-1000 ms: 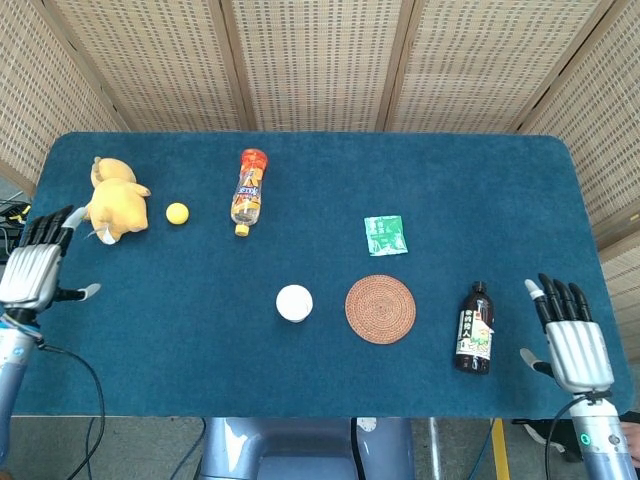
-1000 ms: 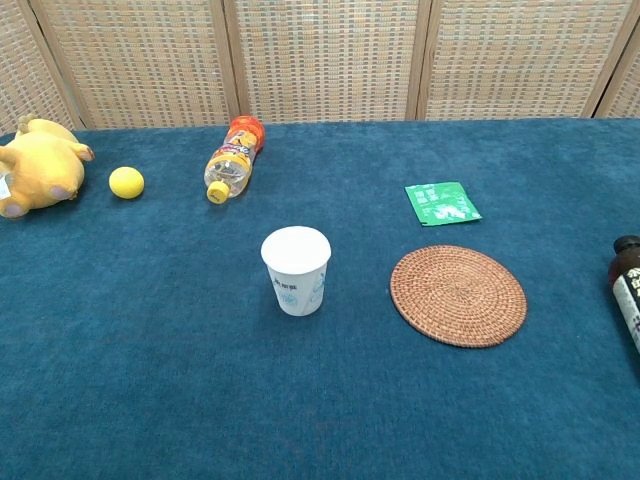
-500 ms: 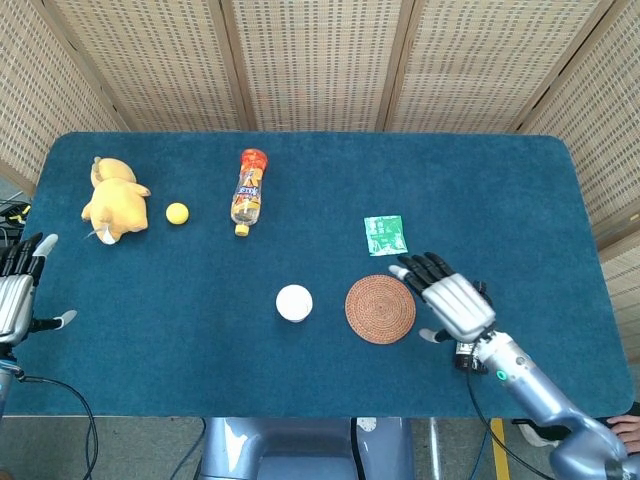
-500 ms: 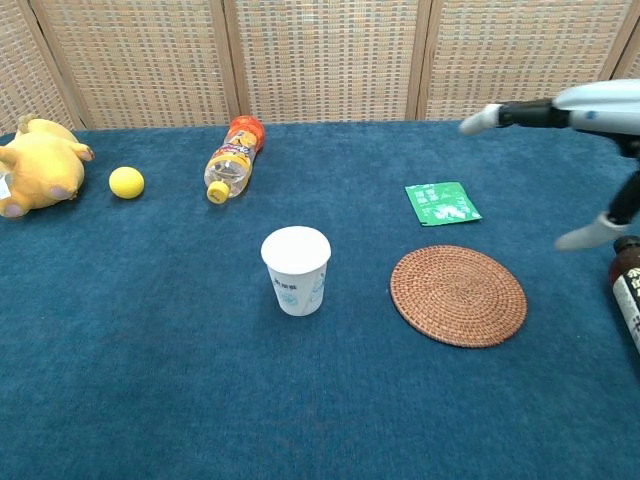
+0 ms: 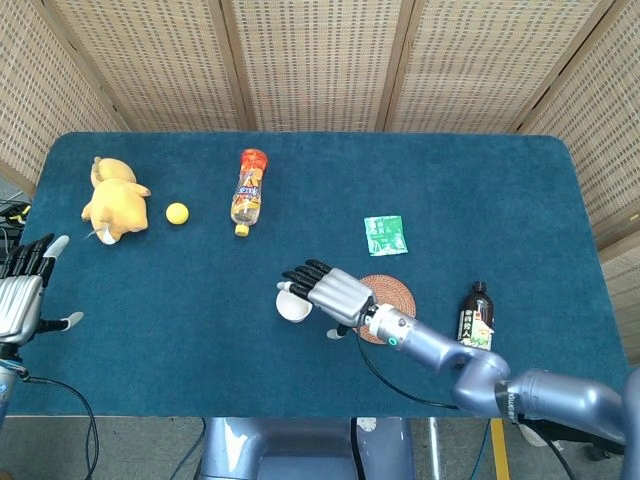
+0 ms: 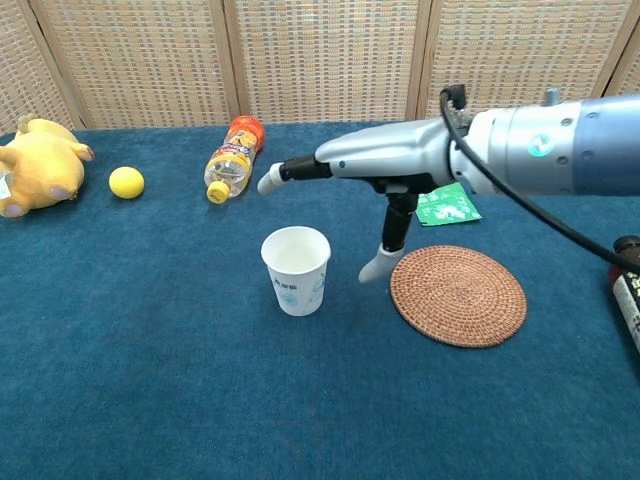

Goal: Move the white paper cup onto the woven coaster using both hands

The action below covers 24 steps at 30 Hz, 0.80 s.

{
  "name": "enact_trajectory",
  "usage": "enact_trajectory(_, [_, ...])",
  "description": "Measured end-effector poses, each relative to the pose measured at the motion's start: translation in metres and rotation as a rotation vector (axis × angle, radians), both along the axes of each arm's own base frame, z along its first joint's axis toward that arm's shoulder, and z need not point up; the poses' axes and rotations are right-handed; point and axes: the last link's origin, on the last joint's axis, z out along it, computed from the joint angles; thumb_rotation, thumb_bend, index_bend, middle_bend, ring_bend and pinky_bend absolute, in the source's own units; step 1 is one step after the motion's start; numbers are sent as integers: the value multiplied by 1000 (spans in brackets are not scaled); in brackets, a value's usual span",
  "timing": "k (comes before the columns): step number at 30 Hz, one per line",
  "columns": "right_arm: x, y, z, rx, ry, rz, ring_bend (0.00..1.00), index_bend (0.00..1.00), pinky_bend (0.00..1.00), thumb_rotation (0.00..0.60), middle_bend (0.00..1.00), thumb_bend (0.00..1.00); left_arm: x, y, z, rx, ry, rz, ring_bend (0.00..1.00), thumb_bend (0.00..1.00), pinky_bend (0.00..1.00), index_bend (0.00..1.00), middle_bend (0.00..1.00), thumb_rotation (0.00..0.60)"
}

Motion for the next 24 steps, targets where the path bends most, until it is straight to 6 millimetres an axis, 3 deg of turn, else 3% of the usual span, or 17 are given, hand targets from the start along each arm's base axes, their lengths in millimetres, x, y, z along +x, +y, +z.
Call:
enact_trajectory(8, [8,-13,-32,13,35,-45,0,50,0,600,4,0,0,2,-3,-16,-11,-7,0,0,0,0,0,600])
enact_trajectory(11, [8,-15,-39,20,51,-65,5,92,3,600,66,0,0,3,-2,-14,-25,-10,0,0,0,0,0,600])
enact_trajectory(18, [4,-12,-53,39,48,-119,204,254,253,600,265,14,0,4,0,-12,-46,-25,0,0,0,0,0,600])
enact_trajectory(21, [4,-10,-57,57,14,-155,311,403,353,600,375,125,0,4,0,-10,-52,-36,0,0,0,0,0,600])
enact_trajectory(24, [4,-9,-60,58,-28,-181,367,474,410,600,437,215,0,4,-1,-11,-55,-41,0,0,0,0,0,600])
